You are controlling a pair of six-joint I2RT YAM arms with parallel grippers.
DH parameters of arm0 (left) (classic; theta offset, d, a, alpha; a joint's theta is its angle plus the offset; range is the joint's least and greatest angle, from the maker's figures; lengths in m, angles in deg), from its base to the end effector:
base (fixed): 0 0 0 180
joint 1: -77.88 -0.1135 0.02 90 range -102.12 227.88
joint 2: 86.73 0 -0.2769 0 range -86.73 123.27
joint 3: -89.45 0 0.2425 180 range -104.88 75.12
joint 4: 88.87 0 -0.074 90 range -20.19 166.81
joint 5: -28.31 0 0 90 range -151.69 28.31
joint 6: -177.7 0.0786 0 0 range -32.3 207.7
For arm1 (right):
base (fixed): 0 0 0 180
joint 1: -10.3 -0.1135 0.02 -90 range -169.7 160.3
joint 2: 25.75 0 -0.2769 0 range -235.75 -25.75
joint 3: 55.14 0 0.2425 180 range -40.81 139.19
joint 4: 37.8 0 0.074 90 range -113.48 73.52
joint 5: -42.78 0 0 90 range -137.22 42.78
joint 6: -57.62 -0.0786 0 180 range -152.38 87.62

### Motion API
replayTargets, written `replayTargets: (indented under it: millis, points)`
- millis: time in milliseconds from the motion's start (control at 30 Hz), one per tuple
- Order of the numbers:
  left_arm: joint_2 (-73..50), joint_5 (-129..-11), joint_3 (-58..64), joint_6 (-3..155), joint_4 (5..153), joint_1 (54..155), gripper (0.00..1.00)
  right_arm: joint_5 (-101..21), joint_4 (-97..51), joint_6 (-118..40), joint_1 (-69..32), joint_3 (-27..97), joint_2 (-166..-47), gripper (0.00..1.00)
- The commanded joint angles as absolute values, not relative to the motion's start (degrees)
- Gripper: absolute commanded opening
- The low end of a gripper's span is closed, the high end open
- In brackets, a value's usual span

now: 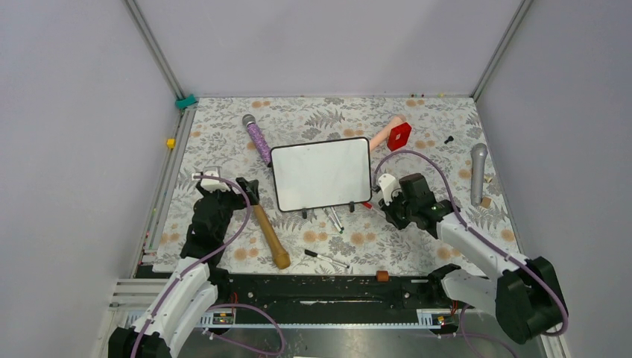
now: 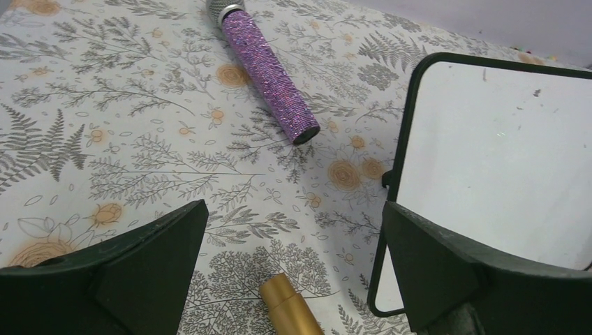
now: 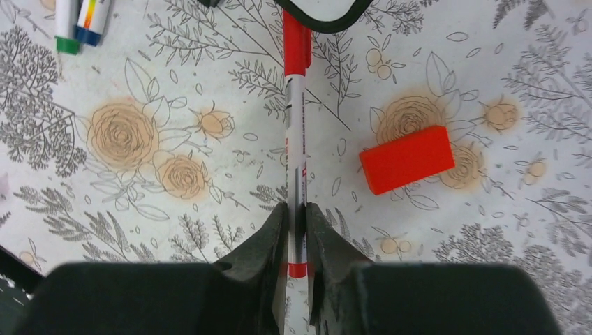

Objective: Write a sentence on the whiteboard
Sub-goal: Pick up the whiteboard marker from the center of the board.

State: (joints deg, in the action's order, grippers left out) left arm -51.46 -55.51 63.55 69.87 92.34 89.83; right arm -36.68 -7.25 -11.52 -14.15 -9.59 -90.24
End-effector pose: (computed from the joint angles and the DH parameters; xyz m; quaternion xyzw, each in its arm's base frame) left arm 0.1816 -0.0298 0.2123 -0.0740 0.7517 -0.1287 0.6426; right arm 0.2020 0.1076 0.1697 -0.3892 0.8499 0.0969 0.3419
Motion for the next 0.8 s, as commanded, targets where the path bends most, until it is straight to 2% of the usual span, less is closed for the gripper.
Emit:
replayTargets:
  millis: [0,133,333,533,700,767]
  points:
    - [-51.1,-61.4,62.7,69.7,95.4,90.3,0.99,-37.6,1.0,-5.3,-14.6,-7.8,-85.0,0.00]
    - [-51.0,-62.1,60.6,65.6,93.4,94.8,0.99,-37.6,11.5,0.0,-14.6,-3.8,-85.6,0.00]
    - [-48.5,-53.7,53.7,60.0,87.4,110.1,0.99,-36.6,21.1,3.1,-14.5,-0.4,-84.4,0.00]
    - [-42.8,-48.1,48.5,54.7,85.8,121.7,0.98,-31.8,17.0,1.7,-14.5,-0.9,-82.9,0.00]
    - [-46.0,-46.3,49.5,51.5,85.2,123.5,0.98,-31.1,7.7,0.1,-14.5,-4.3,-89.0,0.00]
    - [-48.5,-45.5,50.0,51.5,83.4,123.5,0.98,-32.1,5.2,-1.1,-14.5,-4.4,-91.3,0.07]
